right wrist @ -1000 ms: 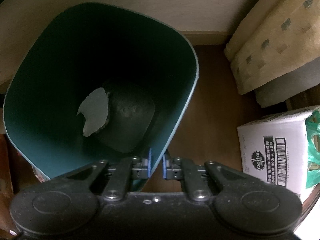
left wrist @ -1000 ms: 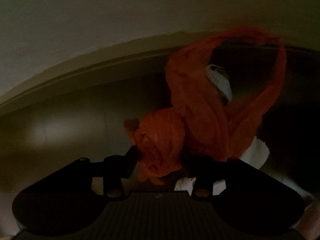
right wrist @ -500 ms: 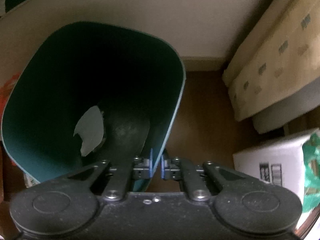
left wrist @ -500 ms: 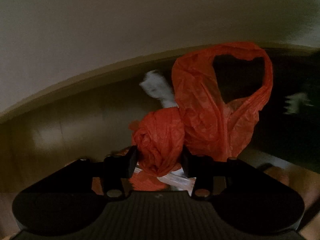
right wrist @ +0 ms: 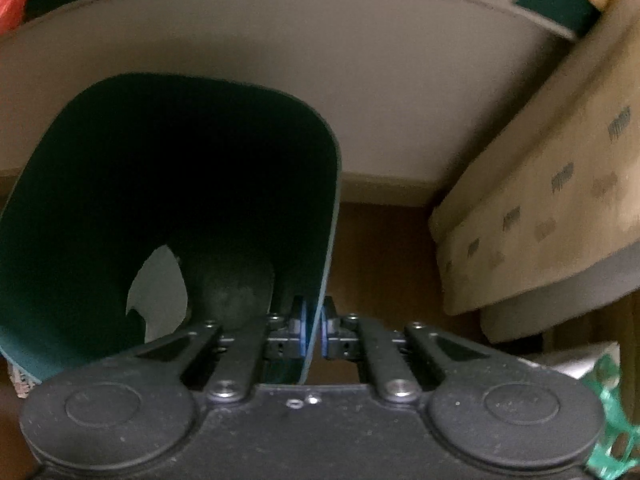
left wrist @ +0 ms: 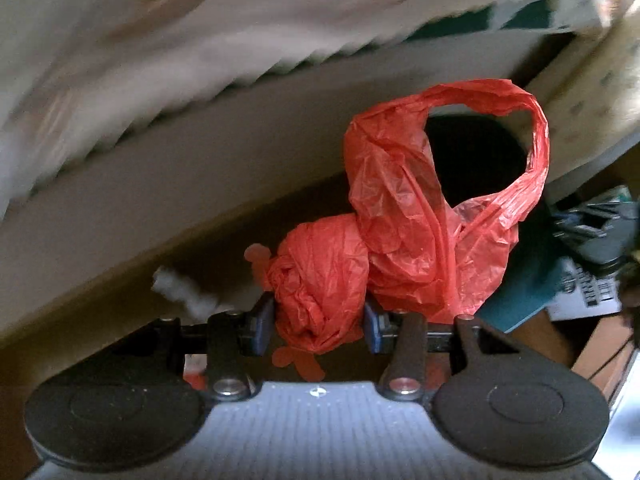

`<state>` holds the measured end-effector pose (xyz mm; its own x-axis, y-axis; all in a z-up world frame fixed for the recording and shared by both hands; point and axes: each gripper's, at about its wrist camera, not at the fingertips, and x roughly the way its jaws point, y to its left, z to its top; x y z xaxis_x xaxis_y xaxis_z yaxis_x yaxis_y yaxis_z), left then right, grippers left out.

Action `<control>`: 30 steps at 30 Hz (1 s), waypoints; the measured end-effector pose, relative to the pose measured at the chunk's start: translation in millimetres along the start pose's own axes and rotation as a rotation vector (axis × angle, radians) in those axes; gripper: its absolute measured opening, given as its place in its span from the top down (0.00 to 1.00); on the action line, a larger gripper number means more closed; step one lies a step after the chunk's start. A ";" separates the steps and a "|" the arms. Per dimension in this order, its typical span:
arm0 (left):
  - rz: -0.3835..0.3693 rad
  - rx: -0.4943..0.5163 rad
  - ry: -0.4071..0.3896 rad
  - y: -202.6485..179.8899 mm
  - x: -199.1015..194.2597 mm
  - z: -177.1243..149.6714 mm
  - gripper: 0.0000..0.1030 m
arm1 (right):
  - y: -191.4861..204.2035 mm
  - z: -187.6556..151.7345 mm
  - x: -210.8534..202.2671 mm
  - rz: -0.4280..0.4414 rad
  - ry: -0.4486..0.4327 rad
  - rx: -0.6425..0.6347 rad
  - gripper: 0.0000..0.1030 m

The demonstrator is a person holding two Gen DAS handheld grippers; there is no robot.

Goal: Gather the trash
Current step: 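Carry the red plastic bag over the green bin and open the left tool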

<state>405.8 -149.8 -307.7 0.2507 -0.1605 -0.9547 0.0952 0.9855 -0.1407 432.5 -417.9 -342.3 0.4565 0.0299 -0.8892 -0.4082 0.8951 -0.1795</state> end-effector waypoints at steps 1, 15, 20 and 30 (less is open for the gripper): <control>-0.013 0.009 -0.010 -7.1 0.1 5.8 0.58 | 2.8 2.8 -1.8 -0.005 -0.014 -0.016 0.95; -0.030 0.055 0.189 -73.5 135.6 47.6 0.58 | 30.3 28.1 -27.6 0.021 -0.121 -0.102 0.98; -0.007 0.067 0.218 -79.9 157.9 49.9 0.58 | 24.8 31.6 -27.0 0.022 -0.109 -0.090 0.98; -0.032 0.064 0.210 -85.4 150.0 50.0 0.33 | 23.3 44.9 -19.2 0.022 -0.101 -0.074 0.98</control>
<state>483.4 -260.8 -425.7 0.0406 -0.1700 -0.9846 0.1623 0.9735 -0.1613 449.7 -377.6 -310.5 0.5221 0.0972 -0.8473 -0.4746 0.8586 -0.1939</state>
